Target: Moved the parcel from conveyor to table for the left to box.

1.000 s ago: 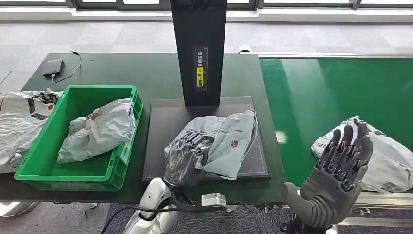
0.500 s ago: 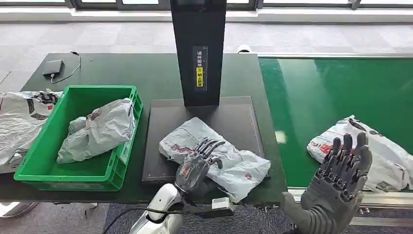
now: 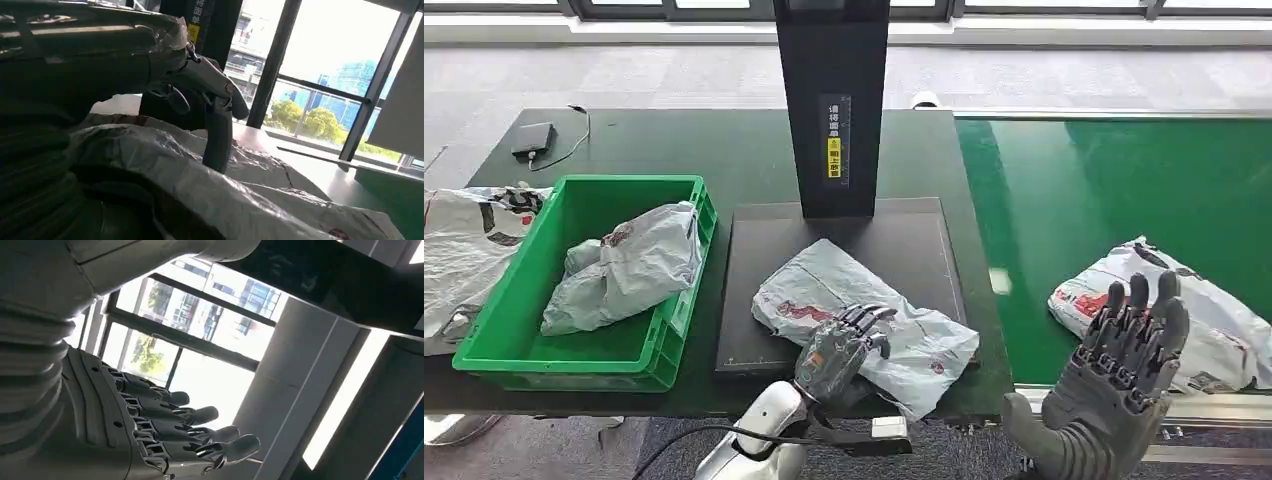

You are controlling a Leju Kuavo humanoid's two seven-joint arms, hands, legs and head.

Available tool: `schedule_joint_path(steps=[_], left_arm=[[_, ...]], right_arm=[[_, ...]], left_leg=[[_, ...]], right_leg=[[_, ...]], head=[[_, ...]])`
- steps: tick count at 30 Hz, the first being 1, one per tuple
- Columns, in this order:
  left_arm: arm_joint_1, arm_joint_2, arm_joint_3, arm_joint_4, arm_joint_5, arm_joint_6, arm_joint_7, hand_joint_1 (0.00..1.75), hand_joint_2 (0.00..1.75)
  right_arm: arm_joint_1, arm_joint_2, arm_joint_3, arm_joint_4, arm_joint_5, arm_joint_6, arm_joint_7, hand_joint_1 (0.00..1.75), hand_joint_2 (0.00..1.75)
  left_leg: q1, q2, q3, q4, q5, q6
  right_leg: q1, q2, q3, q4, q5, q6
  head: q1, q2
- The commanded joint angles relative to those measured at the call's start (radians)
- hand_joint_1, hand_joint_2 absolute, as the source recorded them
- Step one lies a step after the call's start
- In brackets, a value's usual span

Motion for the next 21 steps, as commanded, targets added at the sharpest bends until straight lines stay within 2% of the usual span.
schedule_joint_path(steps=[1, 14, 18, 21], left_arm=[[-0.047, -0.019, -0.05, 0.112, -0.002, -0.005, 0.011, 1.75, 1.75], [-0.04, -0.017, -0.045, 0.093, 0.009, 0.005, 0.004, 1.75, 1.75], [-0.028, -0.014, -0.038, 0.053, 0.017, 0.034, -0.005, 1.75, 1.75], [-0.014, 0.003, -0.029, -0.029, -0.007, 0.114, 0.01, 1.75, 1.75]], right_arm=[[-0.023, 0.004, 0.02, 0.024, -0.004, 0.0, 0.002, 0.0, 1.75], [-0.033, 0.006, 0.025, 0.03, -0.007, 0.0, 0.002, 0.0, 1.75], [-0.03, 0.016, 0.02, 0.025, 0.002, 0.0, 0.002, 0.0, 1.75], [-0.021, 0.024, 0.015, 0.016, 0.013, 0.0, 0.002, 0.0, 1.75]], left_leg=[[0.0, -0.001, 0.001, -0.001, 0.0, 0.0], [0.0, 0.0, 0.001, -0.001, 0.0, 0.0], [0.0, 0.0, 0.001, -0.001, 0.0, 0.0], [0.0, 0.0, 0.001, -0.002, 0.0, 0.0]], right_leg=[[0.0, 0.0, 0.001, -0.001, 0.0, -0.001], [0.0, 0.0, 0.001, 0.0, 0.0, -0.001], [0.0, 0.0, 0.001, -0.001, 0.0, -0.001], [0.0, 0.0, 0.001, -0.001, 0.0, -0.001]], head=[[0.0, 0.0], [0.0, 0.0], [0.0, 0.0], [0.0, 0.0]])
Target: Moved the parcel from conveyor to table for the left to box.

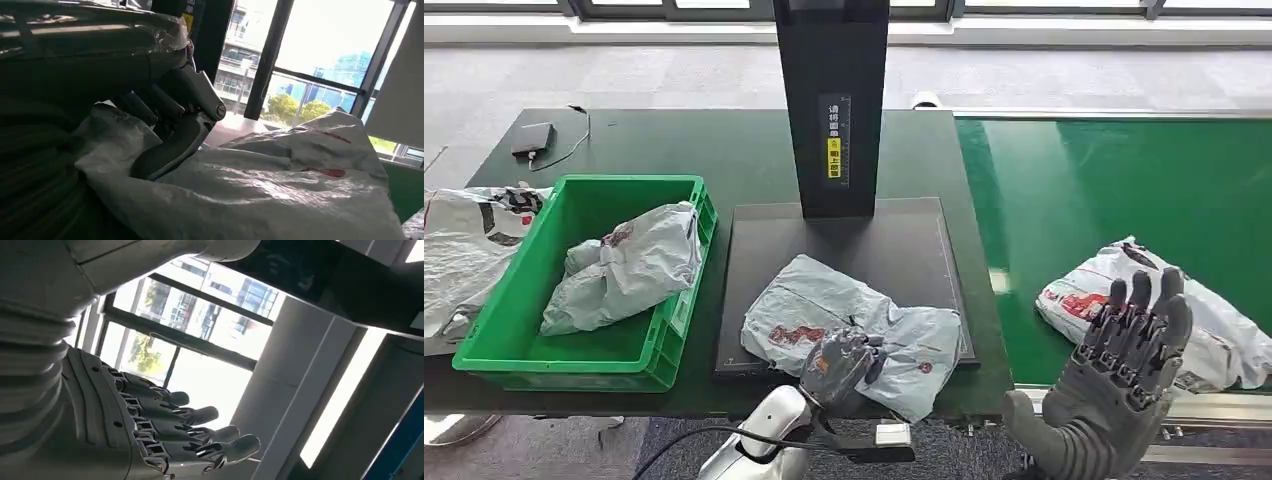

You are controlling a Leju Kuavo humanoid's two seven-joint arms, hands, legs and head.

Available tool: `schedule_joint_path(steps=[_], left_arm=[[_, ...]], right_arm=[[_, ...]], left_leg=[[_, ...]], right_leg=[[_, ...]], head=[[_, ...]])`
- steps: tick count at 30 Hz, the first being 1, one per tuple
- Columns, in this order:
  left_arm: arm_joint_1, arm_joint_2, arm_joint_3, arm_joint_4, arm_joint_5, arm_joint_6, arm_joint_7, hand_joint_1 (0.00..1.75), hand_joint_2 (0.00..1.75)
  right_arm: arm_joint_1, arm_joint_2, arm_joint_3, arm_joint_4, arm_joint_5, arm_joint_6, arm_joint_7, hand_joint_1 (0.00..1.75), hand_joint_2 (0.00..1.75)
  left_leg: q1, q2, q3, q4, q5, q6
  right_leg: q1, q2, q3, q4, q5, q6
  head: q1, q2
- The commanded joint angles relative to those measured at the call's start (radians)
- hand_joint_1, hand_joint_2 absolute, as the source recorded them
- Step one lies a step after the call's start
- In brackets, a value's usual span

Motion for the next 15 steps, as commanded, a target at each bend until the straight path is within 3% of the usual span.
schedule_joint_path(steps=[1, 8, 11, 15], left_arm=[[-0.002, 0.008, -0.007, -0.087, -0.028, 0.108, 0.021, 1.75, 1.75], [-0.001, 0.013, -0.002, -0.108, -0.034, 0.115, 0.03, 1.75, 1.75], [0.033, 0.063, 0.04, -0.323, -0.112, 0.24, 0.076, 1.75, 1.75], [0.054, 0.121, 0.122, -0.59, -0.27, 0.284, 0.135, 1.75, 1.75]], right_arm=[[-0.008, 0.026, 0.012, 0.014, 0.016, 0.0, 0.002, 0.0, 1.75], [-0.004, 0.026, 0.012, 0.011, 0.018, 0.0, 0.002, 0.0, 1.75], [0.014, 0.036, 0.003, -0.007, 0.033, 0.0, 0.002, 0.0, 1.75], [0.011, 0.03, 0.002, -0.003, 0.029, 0.0, 0.002, 0.0, 1.75]], left_leg=[[0.0, 0.0, 0.0, 0.0, 0.0, 0.0], [0.0, 0.0, 0.001, 0.0, 0.0, 0.0], [0.0, 0.001, 0.0, 0.0, 0.0, 0.0], [0.0, 0.003, 0.0, -0.001, 0.0, -0.001]], right_leg=[[0.0, 0.001, 0.0, 0.0, 0.0, -0.001], [0.001, 0.0, 0.001, -0.001, 0.0, -0.001], [0.0, 0.001, -0.001, 0.0, 0.0, -0.001], [0.001, 0.003, -0.001, 0.0, 0.0, -0.002]], head=[[0.0, 0.0], [0.0, 0.0], [0.0, 0.0], [0.0, 0.0]])
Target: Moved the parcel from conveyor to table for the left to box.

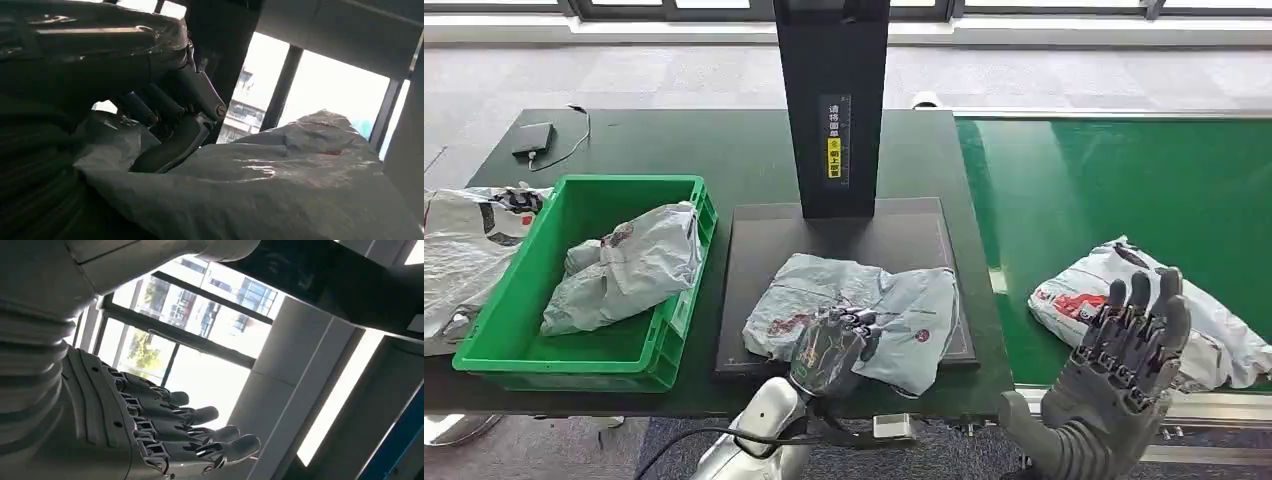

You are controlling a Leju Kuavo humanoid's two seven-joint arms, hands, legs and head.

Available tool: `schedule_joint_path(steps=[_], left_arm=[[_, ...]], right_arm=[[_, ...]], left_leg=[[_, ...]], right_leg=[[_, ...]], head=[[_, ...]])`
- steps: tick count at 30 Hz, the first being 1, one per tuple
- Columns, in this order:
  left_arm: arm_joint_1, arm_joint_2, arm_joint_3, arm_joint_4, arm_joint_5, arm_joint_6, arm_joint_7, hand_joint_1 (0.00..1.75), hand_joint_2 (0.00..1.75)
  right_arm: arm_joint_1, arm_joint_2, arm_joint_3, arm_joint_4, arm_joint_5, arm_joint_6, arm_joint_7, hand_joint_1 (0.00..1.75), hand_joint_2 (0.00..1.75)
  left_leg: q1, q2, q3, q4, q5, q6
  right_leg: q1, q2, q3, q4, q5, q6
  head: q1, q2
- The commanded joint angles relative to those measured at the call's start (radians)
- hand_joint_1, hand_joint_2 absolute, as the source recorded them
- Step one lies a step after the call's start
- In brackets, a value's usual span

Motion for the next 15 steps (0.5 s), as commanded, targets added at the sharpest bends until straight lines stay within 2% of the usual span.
schedule_joint_path(steps=[1, 3, 6, 11, 13, 15], left_arm=[[0.047, 0.112, 0.14, -0.484, -0.218, 0.1, 0.095, 1.75, 1.75], [0.023, 0.129, 0.217, -0.639, -0.256, 0.1, 0.09, 1.75, 1.75], [-0.055, 0.147, 0.303, -0.672, -0.276, 0.1, 0.087, 1.75, 1.75], [-0.055, 0.147, 0.303, -0.672, -0.276, 0.1, 0.087, 1.75, 1.75], [-0.171, 0.173, 0.362, -0.605, -0.252, 0.1, 0.106, 1.75, 1.75], [-0.308, 0.231, 0.404, -0.486, -0.111, 0.1, 0.091, 1.75, 1.75]], right_arm=[[0.002, 0.012, 0.0, 0.001, -0.004, 0.0, 0.003, 0.0, 1.75], [0.002, -0.001, -0.008, 0.0, -0.022, 0.0, 0.003, 0.0, 1.75], [0.0, -0.014, -0.015, 0.006, -0.042, 0.0, 0.003, 0.0, 1.75], [0.0, -0.014, -0.015, 0.006, -0.042, 0.0, 0.003, 0.0, 1.75], [0.005, -0.027, -0.014, 0.007, -0.058, 0.0, 0.003, 0.0, 1.75], [0.024, -0.03, -0.022, -0.003, -0.061, 0.0, 0.003, 0.0, 1.75]], left_leg=[[0.0, 0.004, 0.001, -0.001, 0.0, -0.001], [0.001, 0.004, -0.002, 0.001, -0.001, -0.001], [0.001, 0.002, -0.002, 0.001, 0.0, -0.001], [0.001, 0.001, 0.001, -0.001, 0.001, -0.001], [0.0, 0.0, 0.0, -0.001, 0.001, -0.001], [0.001, -0.002, -0.001, 0.0, 0.002, -0.001]], right_leg=[[0.001, 0.004, -0.001, 0.0, 0.0, -0.002], [0.001, 0.005, -0.004, 0.002, 0.001, -0.002], [0.001, 0.002, -0.004, 0.002, 0.0, -0.002], [0.001, 0.001, -0.001, 0.002, 0.0, -0.002], [0.0, 0.0, -0.001, 0.002, 0.0, -0.002], [0.001, -0.002, -0.001, 0.002, 0.0, -0.003]], head=[[0.0, 0.0], [0.0, 0.0], [0.0, 0.0], [0.0, 0.0], [0.0, 0.0], [0.0, 0.0]])
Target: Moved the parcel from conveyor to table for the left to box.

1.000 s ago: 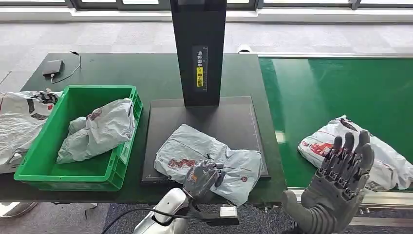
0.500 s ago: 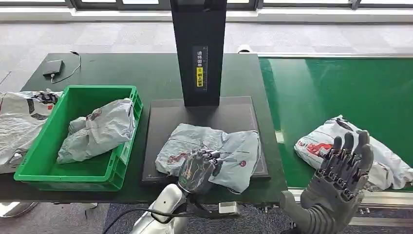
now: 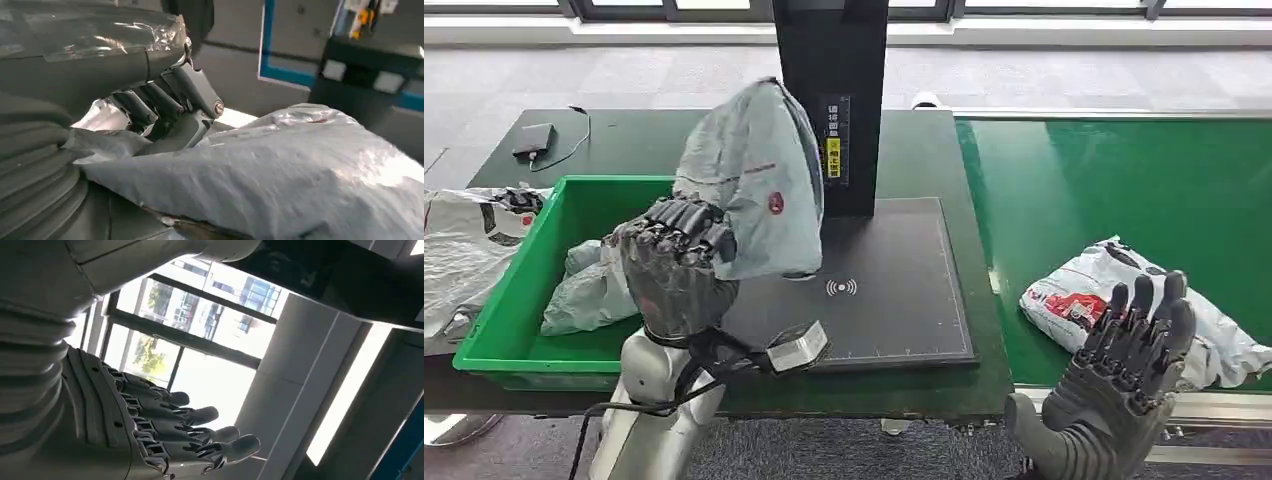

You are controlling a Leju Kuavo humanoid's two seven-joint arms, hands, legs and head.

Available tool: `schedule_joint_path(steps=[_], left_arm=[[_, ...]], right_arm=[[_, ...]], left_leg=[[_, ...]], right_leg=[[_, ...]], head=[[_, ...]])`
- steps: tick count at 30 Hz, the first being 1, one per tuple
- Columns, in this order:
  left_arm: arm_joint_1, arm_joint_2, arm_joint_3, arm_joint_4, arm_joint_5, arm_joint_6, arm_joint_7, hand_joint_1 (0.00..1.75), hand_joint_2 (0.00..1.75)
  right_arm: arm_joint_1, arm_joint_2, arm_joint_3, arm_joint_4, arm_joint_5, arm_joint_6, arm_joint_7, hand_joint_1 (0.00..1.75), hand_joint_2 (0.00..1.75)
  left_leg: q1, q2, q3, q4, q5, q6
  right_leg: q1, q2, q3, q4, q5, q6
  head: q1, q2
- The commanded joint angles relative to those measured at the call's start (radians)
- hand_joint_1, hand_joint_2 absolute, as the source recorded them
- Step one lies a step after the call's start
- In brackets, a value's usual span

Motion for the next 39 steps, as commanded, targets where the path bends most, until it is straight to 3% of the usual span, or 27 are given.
schedule_joint_path(steps=[1, 3, 6, 10, 15, 18, 21, 32, 39], left_arm=[[-0.323, 0.148, 0.176, 0.16, 0.202, -0.001, -0.01, 1.75, 1.75], [-0.423, 0.195, 0.241, 0.211, 0.305, -0.001, -0.041, 1.75, 1.75], [-0.461, 0.253, 0.345, 0.19, 0.407, -0.039, -0.028, 1.75, 1.75], [-0.477, 0.319, 0.497, 0.261, 0.36, -0.14, 0.03, 1.75, 1.75], [-0.43, 0.367, 0.597, 0.507, 0.191, -0.081, 0.073, 1.75, 1.75], [-0.386, 0.37, 0.638, 0.657, 0.157, -0.054, 0.073, 1.75, 1.75], [-0.369, 0.348, 0.619, 0.752, 0.022, -0.062, 0.152, 1.75, 1.75], [-0.354, 0.332, 0.614, 0.767, 0.003, -0.055, 0.166, 1.75, 1.75], [-0.303, 0.299, 0.558, 0.764, -0.143, -0.196, 0.282, 1.75, 1.75]], right_arm=[[0.026, -0.033, -0.024, -0.004, -0.021, 0.001, 0.002, 0.0, 1.75], [0.093, -0.036, -0.031, -0.039, -0.019, 0.001, 0.002, 0.0, 1.75], [0.157, -0.096, 0.012, -0.088, -0.049, 0.001, 0.002, 0.0, 1.75], [0.191, -0.125, -0.005, -0.124, -0.074, 0.07, 0.002, 0.0, 1.75], [0.166, -0.109, -0.044, -0.105, -0.092, 0.166, 0.002, 0.0, 1.75], [0.151, -0.088, -0.082, -0.089, -0.094, 0.221, 0.002, 0.0, 1.75], [0.157, -0.057, -0.125, -0.088, -0.082, 0.263, 0.002, 0.0, 1.75], [0.165, -0.048, -0.138, -0.093, -0.076, 0.276, 0.002, 0.0, 1.75], [0.197, -0.019, -0.194, -0.118, -0.055, 0.31, 0.002, 0.0, 1.75]], left_leg=[[0.0, -0.002, -0.001, -0.001, 0.002, 0.0], [0.0, -0.004, -0.002, 0.0, 0.002, -0.001], [0.0, -0.001, -0.001, 0.0, 0.002, -0.002], [0.0, 0.004, 0.001, -0.001, 0.0, -0.003], [-0.001, 0.005, 0.004, -0.003, 0.001, -0.004], [-0.001, 0.004, 0.006, -0.005, 0.001, -0.004], [-0.001, 0.005, 0.007, -0.007, 0.002, -0.004], [0.0, 0.001, 0.002, -0.002, 0.0, -0.006], [0.0, 0.0, 0.003, -0.003, 0.0, -0.006]], right_leg=[[0.0, -0.002, -0.001, -0.001, 0.001, -0.002], [0.0, -0.004, -0.001, 0.001, 0.001, -0.002], [0.0, -0.001, -0.002, 0.002, 0.0, -0.002], [0.0, 0.005, -0.002, 0.003, 0.0, -0.003], [-0.001, 0.006, 0.0, 0.003, 0.0, -0.004], [-0.001, 0.004, 0.001, 0.001, 0.0, -0.004], [-0.001, 0.005, 0.002, -0.001, 0.0, -0.005], [0.0, 0.002, -0.001, 0.003, -0.002, -0.005], [0.0, 0.001, 0.0, 0.001, -0.002, -0.005]], head=[[0.0, 0.0], [0.0, 0.0], [0.0, 0.0], [0.0, 0.0], [0.0, 0.0], [0.0, 0.0], [0.0, 0.0], [0.0, 0.0], [0.0, 0.0]])
